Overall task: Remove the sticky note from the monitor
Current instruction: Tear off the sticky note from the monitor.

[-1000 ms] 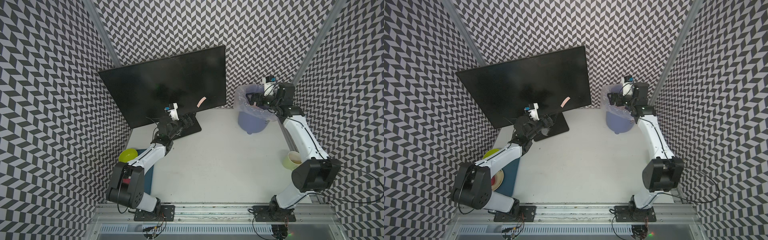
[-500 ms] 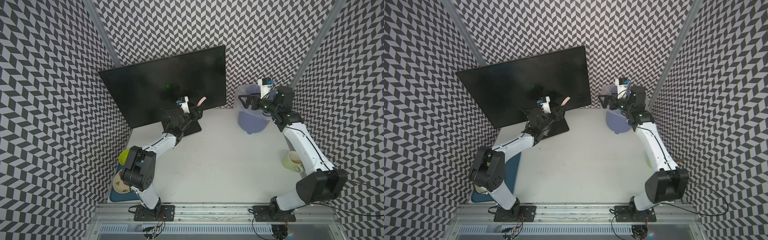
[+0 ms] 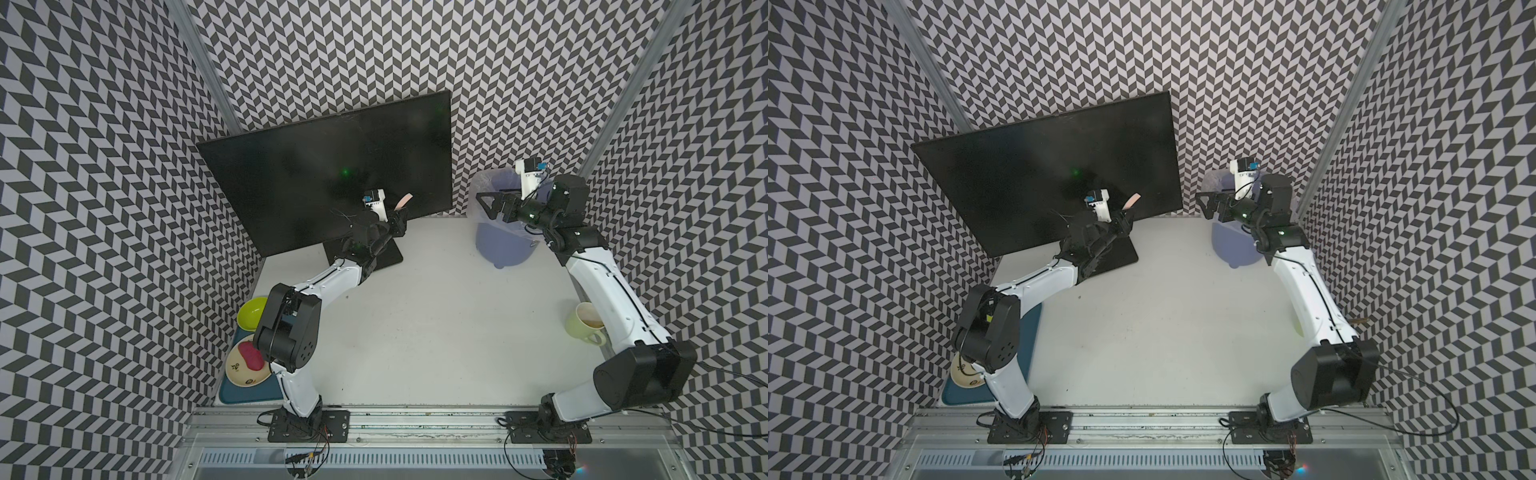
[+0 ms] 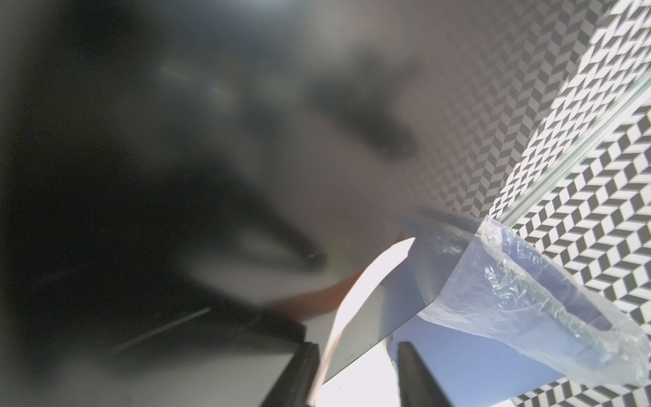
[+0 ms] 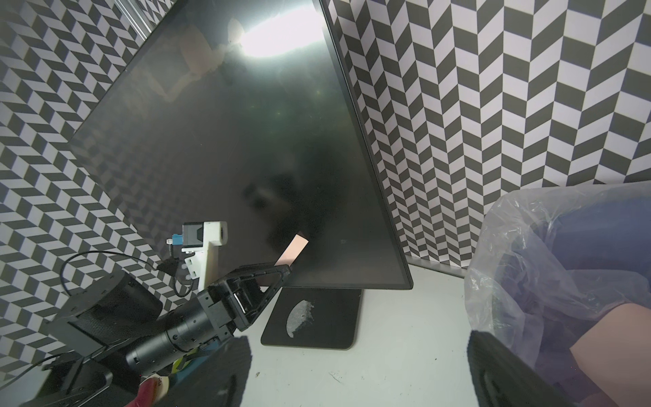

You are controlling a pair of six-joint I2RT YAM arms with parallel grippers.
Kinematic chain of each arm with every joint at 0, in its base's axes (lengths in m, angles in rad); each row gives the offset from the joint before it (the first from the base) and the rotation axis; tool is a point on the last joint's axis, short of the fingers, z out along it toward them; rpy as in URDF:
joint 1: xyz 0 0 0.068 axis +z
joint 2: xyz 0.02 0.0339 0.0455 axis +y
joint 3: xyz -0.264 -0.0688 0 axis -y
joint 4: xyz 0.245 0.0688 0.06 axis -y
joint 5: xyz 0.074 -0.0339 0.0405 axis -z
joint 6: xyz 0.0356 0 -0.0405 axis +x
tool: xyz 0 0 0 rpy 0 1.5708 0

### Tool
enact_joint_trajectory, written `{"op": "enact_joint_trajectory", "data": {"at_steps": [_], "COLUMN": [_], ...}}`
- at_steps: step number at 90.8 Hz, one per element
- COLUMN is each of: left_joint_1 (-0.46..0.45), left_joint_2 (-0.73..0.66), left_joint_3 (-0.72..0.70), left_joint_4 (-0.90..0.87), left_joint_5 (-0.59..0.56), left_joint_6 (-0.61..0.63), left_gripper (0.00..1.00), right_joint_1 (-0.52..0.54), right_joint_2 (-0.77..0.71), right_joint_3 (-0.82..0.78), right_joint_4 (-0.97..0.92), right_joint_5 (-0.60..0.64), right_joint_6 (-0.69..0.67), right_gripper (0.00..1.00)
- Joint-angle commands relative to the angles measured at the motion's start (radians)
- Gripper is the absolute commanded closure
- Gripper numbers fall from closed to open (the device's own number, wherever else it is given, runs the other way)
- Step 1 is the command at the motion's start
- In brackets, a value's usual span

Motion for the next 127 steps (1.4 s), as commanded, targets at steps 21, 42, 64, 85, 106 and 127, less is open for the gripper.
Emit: {"op": "enact_joint_trajectory", "data": {"at_steps": [21, 42, 64, 85, 106, 127], "left_joint_1": [0.006, 0.005, -0.008, -0.027, -0.085, -0.130], "left_joint_2": [-0.017, -0.082, -0.170, -0.233, -0.262, -0.283], "left_joint_3": [0.016, -0.033, -0.097, -0.173, -0.193, -0.205], "left_joint_4": [0.019, 0.054, 0.080, 0.218, 0.317, 0.359], "left_joint_5": [0.025, 0.070, 0.142, 0.214, 0.279, 0.316], "left_joint_6": [0.017, 0.031, 0.022, -0.146, -0.264, -0.287], "left_gripper": [1.00, 1.00, 1.00, 1.00, 1.00, 1.00], "right_joint_1": [0.008, 0.007, 0.017, 0.087, 0.169, 0.201], "right_joint_2": [-0.036, -0.044, -0.067, -0.089, 0.013, 0.097], "right_joint_3": [-0.030, -0.054, -0.142, -0.303, -0.282, -0.235], "right_joint_4": [0.063, 0.064, 0.145, 0.506, 0.764, 0.864], "right_joint_5": [-0.027, -0.038, -0.118, -0.251, -0.343, -0.392], "right_joint_6": [0.014, 0.020, 0.120, 0.443, 0.641, 0.725], "right_gripper": [0.01, 0.01, 0.01, 0.02, 0.15, 0.31]}}
